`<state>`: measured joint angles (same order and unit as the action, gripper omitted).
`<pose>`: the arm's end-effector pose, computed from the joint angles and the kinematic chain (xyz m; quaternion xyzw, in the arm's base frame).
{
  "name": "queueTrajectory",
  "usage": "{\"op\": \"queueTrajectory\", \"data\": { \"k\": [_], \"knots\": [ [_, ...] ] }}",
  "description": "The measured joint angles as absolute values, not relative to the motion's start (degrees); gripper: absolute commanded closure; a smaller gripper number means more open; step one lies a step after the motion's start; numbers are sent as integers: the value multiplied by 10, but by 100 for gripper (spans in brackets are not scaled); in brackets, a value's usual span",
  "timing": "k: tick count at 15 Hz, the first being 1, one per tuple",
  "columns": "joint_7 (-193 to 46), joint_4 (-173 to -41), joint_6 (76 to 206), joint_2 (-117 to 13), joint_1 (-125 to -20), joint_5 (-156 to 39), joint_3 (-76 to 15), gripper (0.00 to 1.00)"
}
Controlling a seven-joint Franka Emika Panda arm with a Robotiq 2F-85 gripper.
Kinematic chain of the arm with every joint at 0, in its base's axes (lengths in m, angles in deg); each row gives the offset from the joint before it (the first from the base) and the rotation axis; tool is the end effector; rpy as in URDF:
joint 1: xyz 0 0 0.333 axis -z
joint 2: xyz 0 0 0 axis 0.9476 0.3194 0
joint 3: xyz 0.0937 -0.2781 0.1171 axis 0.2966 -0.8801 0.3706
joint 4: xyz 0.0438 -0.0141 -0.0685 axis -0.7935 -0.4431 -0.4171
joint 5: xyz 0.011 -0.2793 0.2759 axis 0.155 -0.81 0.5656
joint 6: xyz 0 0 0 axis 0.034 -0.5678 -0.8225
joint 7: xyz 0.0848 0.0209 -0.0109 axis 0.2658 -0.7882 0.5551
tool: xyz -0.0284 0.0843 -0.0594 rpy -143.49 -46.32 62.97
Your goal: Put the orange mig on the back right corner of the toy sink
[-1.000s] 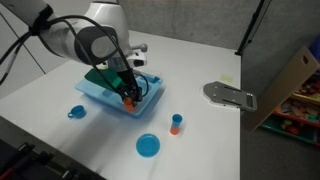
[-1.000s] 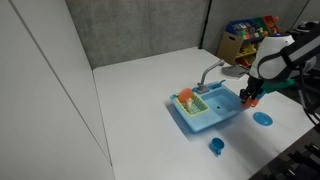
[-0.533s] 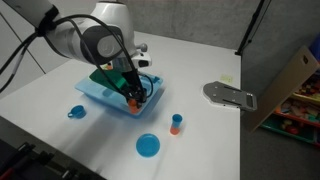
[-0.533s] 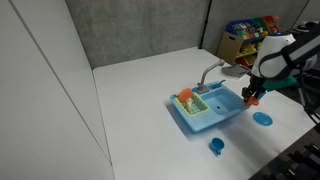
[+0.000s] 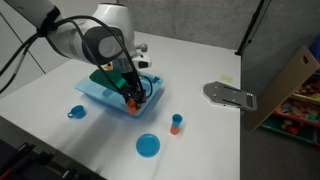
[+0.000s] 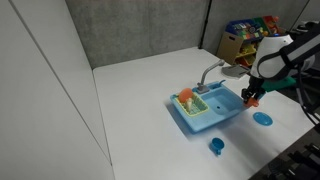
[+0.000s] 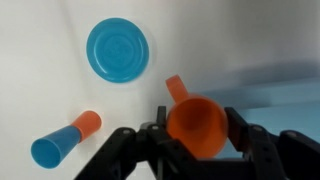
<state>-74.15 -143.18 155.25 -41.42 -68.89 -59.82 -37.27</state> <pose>0.5117 -0.1224 0.1496 0.9897 -0.1170 -0.0610 0.0559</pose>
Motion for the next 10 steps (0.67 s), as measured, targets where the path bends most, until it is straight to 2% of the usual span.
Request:
{"op": "queueTrajectory", "data": {
  "k": [10],
  "knots": [
    [-741, -1424, 1552, -414, -683, -598, -362, 66]
  ]
}}
